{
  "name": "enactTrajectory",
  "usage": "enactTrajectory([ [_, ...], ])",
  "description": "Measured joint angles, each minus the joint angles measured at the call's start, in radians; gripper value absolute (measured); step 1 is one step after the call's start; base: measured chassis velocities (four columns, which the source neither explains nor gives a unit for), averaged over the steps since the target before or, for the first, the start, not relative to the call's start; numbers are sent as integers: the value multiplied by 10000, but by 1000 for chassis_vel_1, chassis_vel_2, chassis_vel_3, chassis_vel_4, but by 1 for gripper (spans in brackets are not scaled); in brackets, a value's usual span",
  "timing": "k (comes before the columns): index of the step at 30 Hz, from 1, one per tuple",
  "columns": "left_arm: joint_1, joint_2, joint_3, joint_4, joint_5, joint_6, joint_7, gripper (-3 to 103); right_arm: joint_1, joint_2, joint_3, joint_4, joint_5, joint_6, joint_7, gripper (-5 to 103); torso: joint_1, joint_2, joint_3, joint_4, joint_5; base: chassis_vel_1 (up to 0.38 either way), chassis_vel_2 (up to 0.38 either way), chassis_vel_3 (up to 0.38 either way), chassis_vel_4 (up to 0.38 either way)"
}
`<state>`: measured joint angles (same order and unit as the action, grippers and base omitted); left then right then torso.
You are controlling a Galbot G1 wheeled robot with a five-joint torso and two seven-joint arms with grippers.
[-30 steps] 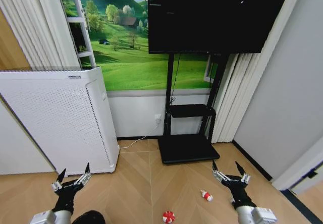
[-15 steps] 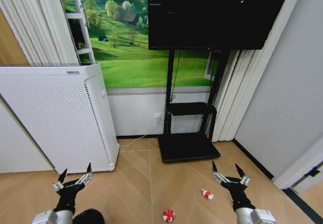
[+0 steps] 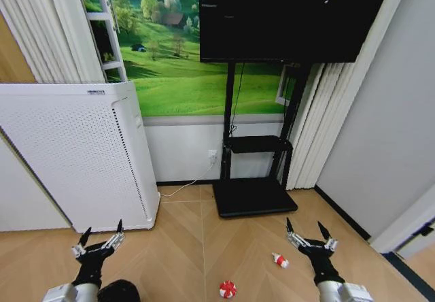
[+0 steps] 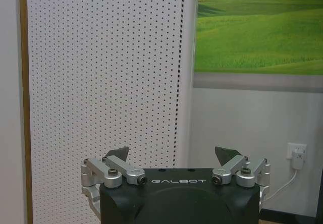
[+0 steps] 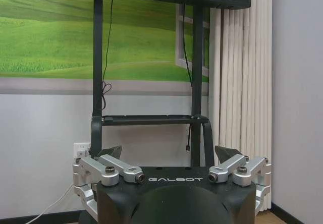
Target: Pick up the trash bin and place the garbage on the floor into it.
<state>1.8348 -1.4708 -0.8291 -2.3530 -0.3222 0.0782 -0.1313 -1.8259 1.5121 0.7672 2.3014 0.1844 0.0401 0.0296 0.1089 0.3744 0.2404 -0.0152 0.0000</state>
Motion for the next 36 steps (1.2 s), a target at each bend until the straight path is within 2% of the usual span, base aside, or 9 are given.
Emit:
enactTrajectory([
  [36,6,14,58,-16,-39,24,-8,97,-41,-16,-4,5,2,2,69,100,-416,-1404,-988,0,0,0,0,0,0],
])
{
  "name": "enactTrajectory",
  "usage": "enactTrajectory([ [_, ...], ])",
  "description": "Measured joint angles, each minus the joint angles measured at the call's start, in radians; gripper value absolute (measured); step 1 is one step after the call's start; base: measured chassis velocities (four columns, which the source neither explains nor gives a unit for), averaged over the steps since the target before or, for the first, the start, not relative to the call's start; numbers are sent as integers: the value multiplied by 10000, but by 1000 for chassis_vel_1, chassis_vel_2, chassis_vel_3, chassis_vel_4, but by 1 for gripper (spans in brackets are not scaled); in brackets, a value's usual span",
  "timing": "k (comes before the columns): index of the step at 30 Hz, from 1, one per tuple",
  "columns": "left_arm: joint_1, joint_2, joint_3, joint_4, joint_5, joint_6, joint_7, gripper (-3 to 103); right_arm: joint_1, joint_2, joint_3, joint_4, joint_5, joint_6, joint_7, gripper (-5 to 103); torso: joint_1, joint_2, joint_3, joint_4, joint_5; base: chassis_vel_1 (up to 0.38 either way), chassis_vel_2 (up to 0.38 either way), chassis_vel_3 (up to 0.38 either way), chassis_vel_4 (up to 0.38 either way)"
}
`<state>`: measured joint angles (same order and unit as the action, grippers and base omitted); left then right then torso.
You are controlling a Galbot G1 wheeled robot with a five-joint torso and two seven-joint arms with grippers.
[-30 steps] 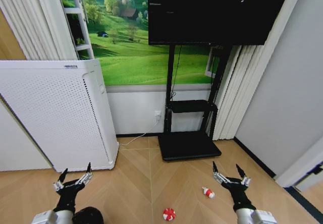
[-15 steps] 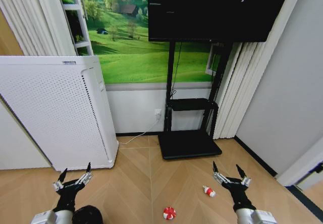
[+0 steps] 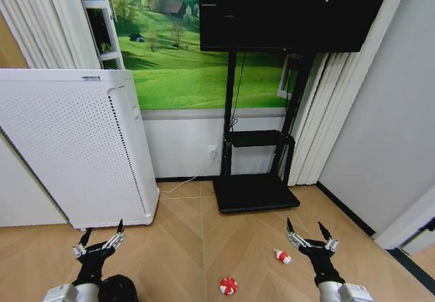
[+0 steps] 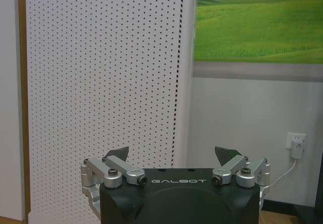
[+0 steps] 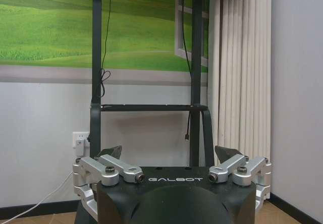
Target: Pick up the trash bin and place the garbage on the floor into it.
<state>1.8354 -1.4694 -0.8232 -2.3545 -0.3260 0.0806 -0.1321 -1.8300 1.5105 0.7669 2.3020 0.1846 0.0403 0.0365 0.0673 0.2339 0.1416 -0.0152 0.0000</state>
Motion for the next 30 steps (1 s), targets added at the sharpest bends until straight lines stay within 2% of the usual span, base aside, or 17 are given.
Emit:
enactTrajectory([
  [30,-36,15,-37,-12,-59,17,-12,97,-14,2,23,20,33,-4,0,100,-226,-1157,-929,0,0,0,0,0,0],
])
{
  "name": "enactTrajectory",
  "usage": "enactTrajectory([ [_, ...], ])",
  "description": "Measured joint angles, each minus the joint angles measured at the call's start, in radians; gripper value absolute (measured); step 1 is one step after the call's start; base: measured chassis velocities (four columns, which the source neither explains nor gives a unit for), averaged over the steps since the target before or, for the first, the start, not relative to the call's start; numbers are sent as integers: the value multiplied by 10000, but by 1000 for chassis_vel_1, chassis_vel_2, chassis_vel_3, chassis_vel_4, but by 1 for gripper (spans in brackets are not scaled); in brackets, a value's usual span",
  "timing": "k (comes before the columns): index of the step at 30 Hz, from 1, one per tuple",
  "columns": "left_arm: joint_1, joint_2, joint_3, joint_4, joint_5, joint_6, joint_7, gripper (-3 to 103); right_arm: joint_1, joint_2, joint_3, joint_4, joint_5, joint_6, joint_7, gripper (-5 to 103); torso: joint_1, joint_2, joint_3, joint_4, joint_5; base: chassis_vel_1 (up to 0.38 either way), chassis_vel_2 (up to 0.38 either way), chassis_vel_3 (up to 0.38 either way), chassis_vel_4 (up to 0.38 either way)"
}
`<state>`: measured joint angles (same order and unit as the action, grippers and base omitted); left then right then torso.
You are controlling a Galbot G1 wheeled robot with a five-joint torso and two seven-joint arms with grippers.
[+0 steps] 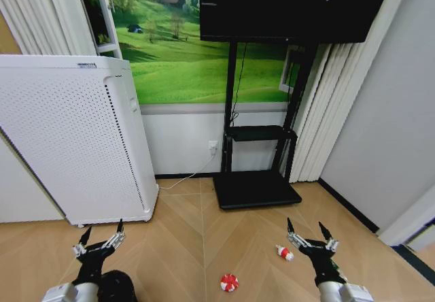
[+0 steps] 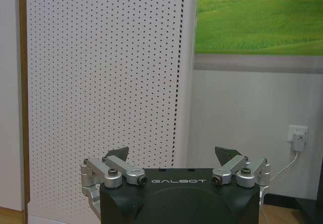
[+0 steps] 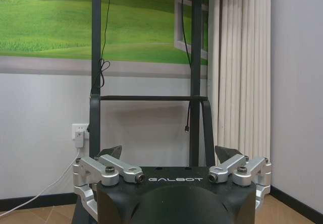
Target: Pick up the trash bin and place the garbage on the floor into it.
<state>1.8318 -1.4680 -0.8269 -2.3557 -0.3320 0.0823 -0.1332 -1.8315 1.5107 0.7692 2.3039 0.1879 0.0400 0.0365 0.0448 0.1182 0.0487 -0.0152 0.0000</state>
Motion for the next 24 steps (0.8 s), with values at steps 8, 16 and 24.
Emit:
enactTrajectory([
  [8,184,93,-372,-2,250,372,-1032,97,34,-18,1,-41,32,-10,0,100,-18,-248,-232,-2,-1,0,0,0,0],
  [16,2098,406,-1988,-907,-3264,2511,-2997,100,416,-191,-86,-353,279,-89,-2,100,-14,-243,-234,1,-1,0,0,0,0],
  [24,3987,492,-2805,-1069,-6796,3247,-3882,101,1086,-341,-229,-754,659,-333,5,100,-6,-210,-208,0,0,0,0,0,0],
])
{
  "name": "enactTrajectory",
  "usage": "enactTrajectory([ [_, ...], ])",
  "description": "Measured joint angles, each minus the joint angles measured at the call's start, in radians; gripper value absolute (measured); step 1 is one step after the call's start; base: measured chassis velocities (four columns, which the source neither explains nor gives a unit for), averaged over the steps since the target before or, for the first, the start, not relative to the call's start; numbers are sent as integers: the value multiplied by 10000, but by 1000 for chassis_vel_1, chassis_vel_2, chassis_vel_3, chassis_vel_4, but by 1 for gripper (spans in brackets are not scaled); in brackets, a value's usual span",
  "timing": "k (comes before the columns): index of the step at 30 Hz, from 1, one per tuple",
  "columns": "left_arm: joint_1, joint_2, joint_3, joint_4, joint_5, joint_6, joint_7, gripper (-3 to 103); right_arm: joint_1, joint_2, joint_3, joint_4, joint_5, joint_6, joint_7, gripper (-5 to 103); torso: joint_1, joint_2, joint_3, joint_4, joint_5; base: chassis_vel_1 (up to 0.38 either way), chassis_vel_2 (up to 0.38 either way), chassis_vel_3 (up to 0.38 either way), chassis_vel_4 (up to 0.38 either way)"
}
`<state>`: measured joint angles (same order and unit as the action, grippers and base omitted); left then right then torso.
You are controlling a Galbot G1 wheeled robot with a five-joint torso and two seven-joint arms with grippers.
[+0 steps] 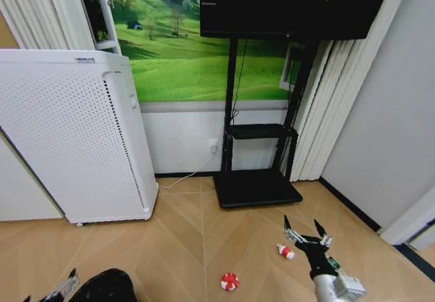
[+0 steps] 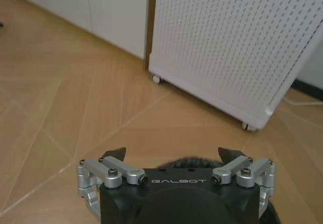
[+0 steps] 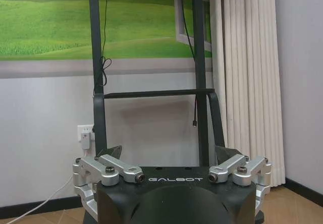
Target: Pick up the trash bin and place the garbage on the floor into it.
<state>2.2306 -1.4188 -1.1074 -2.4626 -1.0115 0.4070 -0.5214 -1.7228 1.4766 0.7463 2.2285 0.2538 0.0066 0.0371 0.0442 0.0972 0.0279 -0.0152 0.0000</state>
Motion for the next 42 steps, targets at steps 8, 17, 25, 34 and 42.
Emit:
enactTrajectory([
  [8,626,-200,1244,677,210,-101,-33,98,432,-243,72,-335,519,-115,64,100,6,24,21,0,0,0,0,0,0],
  [17,388,-81,1379,1361,-44,151,-11,97,775,-593,132,-453,1212,-464,203,100,9,42,34,0,1,0,0,0,0],
  [25,-604,-108,1470,2588,-10,244,202,98,645,-715,133,-501,1293,-535,213,100,10,52,43,0,-1,0,0,0,0],
  [34,-1395,60,1489,3689,125,298,464,92,388,-743,158,-370,1254,-488,208,100,12,61,50,0,-3,0,0,0,0],
  [42,-1513,69,1492,3911,306,-3,670,64,144,-636,141,-281,1131,-403,170,100,12,64,52,0,-1,0,0,0,0],
])
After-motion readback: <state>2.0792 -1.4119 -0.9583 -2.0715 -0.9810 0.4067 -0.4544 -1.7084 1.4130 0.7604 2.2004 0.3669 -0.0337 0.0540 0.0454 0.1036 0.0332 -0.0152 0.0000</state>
